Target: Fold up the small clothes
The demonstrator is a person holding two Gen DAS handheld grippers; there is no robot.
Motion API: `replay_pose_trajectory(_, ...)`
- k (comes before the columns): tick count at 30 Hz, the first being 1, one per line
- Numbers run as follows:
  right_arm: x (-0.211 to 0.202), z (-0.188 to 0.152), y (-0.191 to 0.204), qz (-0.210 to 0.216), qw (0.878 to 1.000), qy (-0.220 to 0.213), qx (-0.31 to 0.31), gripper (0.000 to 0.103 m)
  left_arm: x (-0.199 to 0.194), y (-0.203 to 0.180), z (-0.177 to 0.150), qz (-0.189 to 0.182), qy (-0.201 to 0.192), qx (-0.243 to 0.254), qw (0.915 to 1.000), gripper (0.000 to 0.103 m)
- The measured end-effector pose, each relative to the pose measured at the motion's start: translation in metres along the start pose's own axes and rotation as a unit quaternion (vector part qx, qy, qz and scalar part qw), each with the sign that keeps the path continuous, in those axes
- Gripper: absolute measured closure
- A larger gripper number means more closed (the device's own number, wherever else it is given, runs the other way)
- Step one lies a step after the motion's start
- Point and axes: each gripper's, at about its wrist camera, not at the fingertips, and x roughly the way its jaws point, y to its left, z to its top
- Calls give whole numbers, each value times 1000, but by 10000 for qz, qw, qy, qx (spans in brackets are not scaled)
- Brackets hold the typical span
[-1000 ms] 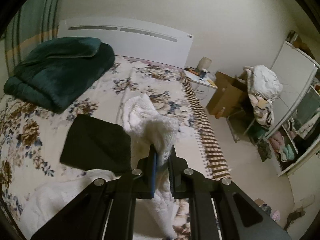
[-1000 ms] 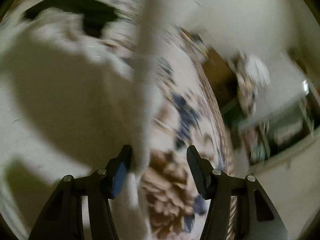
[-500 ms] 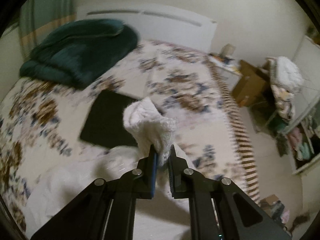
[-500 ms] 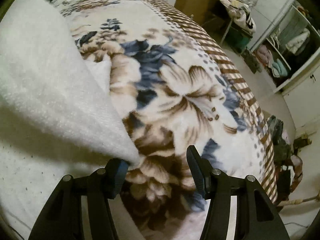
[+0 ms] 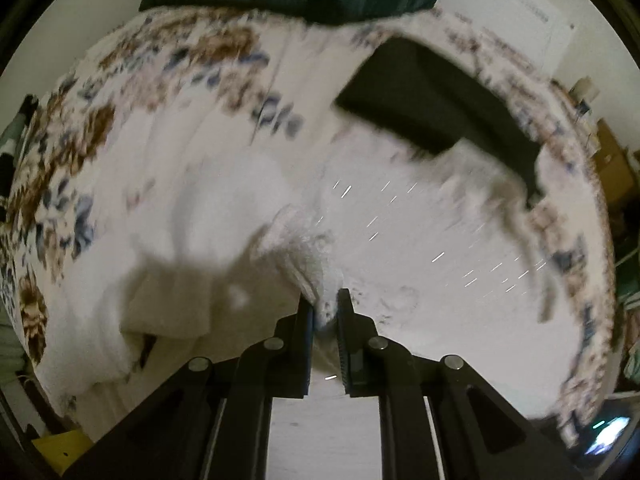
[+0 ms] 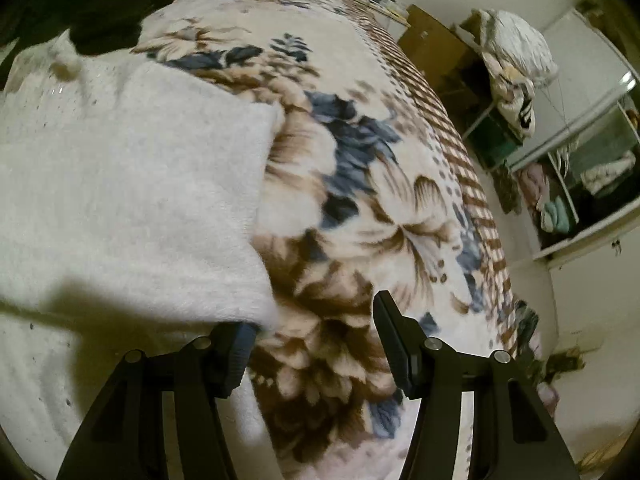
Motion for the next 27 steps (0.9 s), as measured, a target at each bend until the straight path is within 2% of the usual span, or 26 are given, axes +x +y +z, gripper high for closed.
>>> replay_pose_trajectory(4, -2, -1, 10, -94, 9996, -5, -252, 44, 29, 15, -16, 25, 231, 160, 9996, 89)
replay_pose_trajectory(6, -2, -3, 13, -81, 9992, 34, -395, 44, 35, 20, -20, 32, 254, 267, 9993, 84)
replay_pose_trajectory(9, -6, -9, 14, 128, 9983, 144, -554, 42, 26, 28, -23, 227, 181, 377, 9989, 58)
replay_pose_trajectory(10, -8, -11, 13, 190, 9978, 175, -611, 41, 21, 31, -24, 254, 195, 391, 9987, 40)
replay_pose_trajectory(11, -11, -13, 12, 289, 9973, 200, -641, 41, 18, 36, -24, 233, 187, 391, 9988, 29)
replay_pose_trajectory(16, -24, -25, -4, 853, 9935, 575, -493, 38, -9, 58, -18, 237, -33, 298, 9993, 28)
replay_pose_trajectory(20, -38, -29, -20, 1026, 9928, 621, -54, 38, 2, 55, 12, -63, -86, 319, 9994, 28)
replay_pose_trajectory(23, -38, -26, -17, 1256, 9891, 758, 158, 37, 24, 35, 32, -246, 17, 678, 9974, 28)
replay_pose_trajectory(27, -30, -29, 18, 1217, 9890, 772, -327, 37, 60, 6, 40, -199, 430, 1397, 9891, 29)
